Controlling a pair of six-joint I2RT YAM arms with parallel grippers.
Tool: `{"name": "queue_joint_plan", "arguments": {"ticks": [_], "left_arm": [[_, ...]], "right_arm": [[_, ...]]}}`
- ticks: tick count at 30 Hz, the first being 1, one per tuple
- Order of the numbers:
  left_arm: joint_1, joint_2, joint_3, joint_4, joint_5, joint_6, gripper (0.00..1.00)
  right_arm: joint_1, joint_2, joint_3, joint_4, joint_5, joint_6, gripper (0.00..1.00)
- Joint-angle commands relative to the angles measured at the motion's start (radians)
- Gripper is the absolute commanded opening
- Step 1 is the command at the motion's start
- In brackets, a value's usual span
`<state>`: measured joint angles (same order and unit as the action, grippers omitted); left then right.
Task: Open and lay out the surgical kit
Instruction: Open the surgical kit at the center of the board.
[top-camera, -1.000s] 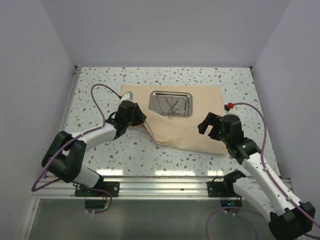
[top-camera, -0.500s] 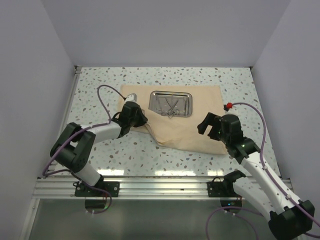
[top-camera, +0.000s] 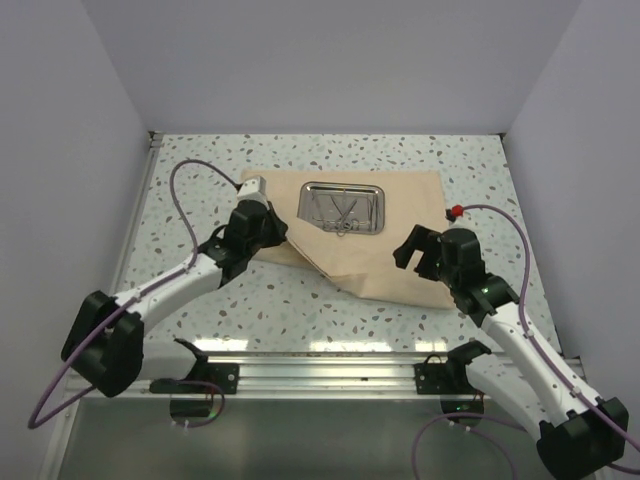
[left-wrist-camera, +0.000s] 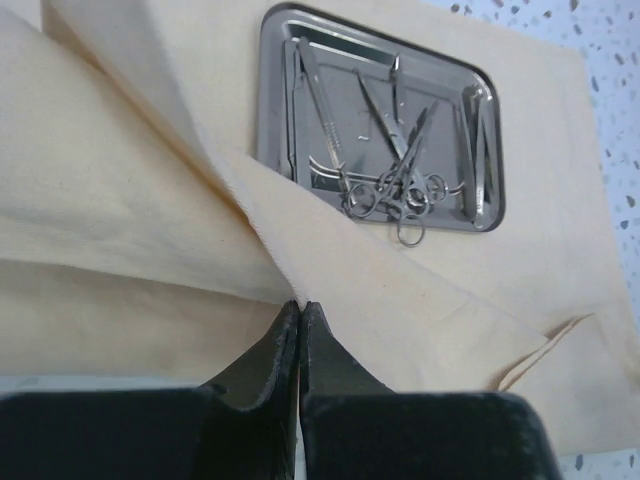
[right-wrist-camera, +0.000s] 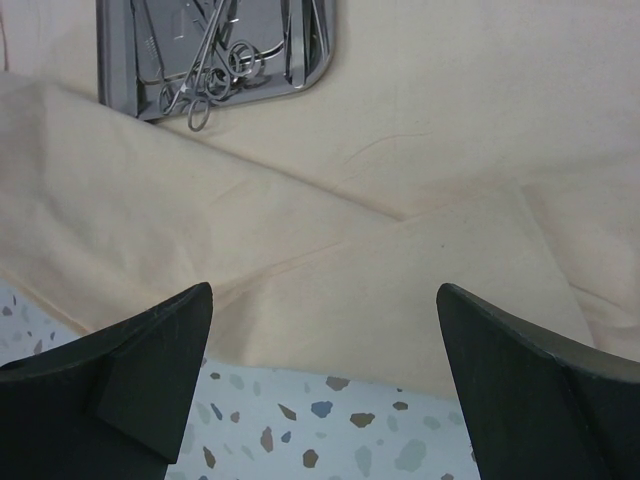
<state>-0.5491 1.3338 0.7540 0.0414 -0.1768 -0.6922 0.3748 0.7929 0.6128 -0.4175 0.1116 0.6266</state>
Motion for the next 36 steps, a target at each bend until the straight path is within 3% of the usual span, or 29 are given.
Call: {"name": "queue_joint_plan", "arguments": {"ticks": [1, 6, 12, 18, 26, 31, 32, 33, 36], "left_arm": [[-0.009, -0.117, 0.045, -0.139, -0.085, 0.054, 0.0], [-0.029, -0.226, 0.061, -0.297, -0.095, 0.05, 0.0], [-0.104, -0.502, 0.053, -0.604, -0.104, -0.021, 0.0], [-0.114, -0.73, -0.007, -0.842, -0.021, -0.099, 0.0], [-0.115, -0.782, -0.076, -0.992, 0.051, -0.101, 0.0], [-0.118, -0.745, -0.153, -0.996, 0.072, -0.09, 0.35], [-0.117, -0.752, -0.151, -0.992, 0.074, -0.092, 0.51], [-0.118, -0.762, -0.147, -0.988, 0.074, -0.084, 0.96], [-0.117, -0.753, -0.139, -0.982, 0.065, -0.075, 1.0]], "right_arm": [[-0.002, -0.009, -0.007, 0.046, -0.015, -0.013, 0.98], [-0.001, -0.04, -0.01, 0.049, -0.013, -0.013, 0.99], [-0.001, -0.067, -0.007, 0.048, -0.012, -0.01, 0.98], [-0.002, -0.101, 0.001, 0.034, -0.004, -0.005, 0.98], [-0.001, -0.156, 0.048, -0.061, -0.064, 0.016, 0.98], [-0.001, -0.1, 0.059, -0.151, -0.264, 0.024, 0.98], [-0.002, -0.086, 0.048, -0.164, -0.303, 0.033, 0.98], [-0.002, -0.063, 0.035, -0.164, -0.328, 0.038, 0.99], [-0.001, -0.034, -0.068, -0.126, -0.339, 0.05, 0.98]]}}
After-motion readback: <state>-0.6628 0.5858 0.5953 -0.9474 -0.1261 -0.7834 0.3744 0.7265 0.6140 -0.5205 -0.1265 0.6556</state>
